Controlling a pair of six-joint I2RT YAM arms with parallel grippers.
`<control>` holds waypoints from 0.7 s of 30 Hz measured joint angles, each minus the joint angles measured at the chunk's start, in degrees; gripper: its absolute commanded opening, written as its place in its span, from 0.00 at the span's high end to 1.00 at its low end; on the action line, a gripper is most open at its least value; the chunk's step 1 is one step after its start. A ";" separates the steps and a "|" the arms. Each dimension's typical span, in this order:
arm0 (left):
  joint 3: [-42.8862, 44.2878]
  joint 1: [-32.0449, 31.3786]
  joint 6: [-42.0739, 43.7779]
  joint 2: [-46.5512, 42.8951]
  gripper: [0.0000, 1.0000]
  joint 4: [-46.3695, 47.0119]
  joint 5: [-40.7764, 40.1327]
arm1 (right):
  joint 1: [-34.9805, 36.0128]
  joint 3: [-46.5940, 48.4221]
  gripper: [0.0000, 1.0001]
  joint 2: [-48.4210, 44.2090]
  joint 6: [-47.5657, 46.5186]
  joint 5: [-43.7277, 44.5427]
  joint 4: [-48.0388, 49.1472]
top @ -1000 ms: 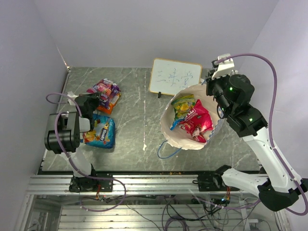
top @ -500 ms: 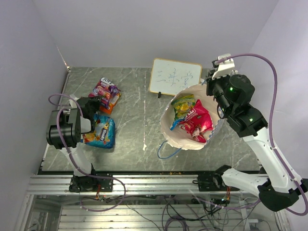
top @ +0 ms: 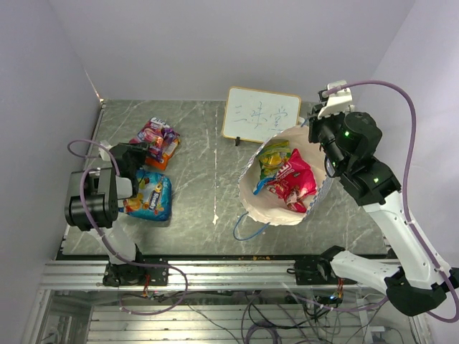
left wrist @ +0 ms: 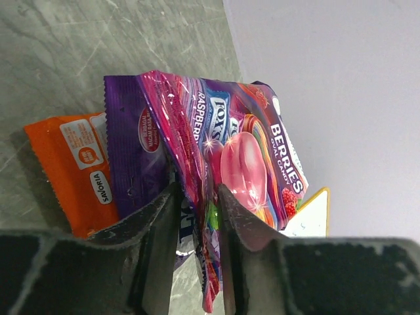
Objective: Take the snacks out of the paper bag
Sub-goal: Place the snack at the center of the board.
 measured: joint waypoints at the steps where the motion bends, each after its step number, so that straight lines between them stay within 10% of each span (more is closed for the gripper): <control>1: -0.20 0.15 -0.11 -0.31 0.55 -0.28 0.00 | 0.00 0.00 1.00 -0.02 0.00 -0.02 0.00; 13: 0.15 0.96 4.09 -11.19 0.26 -13.66 -0.50 | 0.00 -0.22 1.00 -0.74 0.15 -0.04 -0.04; 21: 16.83 0.52 13.84 -17.46 0.16 -34.97 -1.09 | 0.00 -0.20 1.00 -0.90 -1.01 -4.52 -1.38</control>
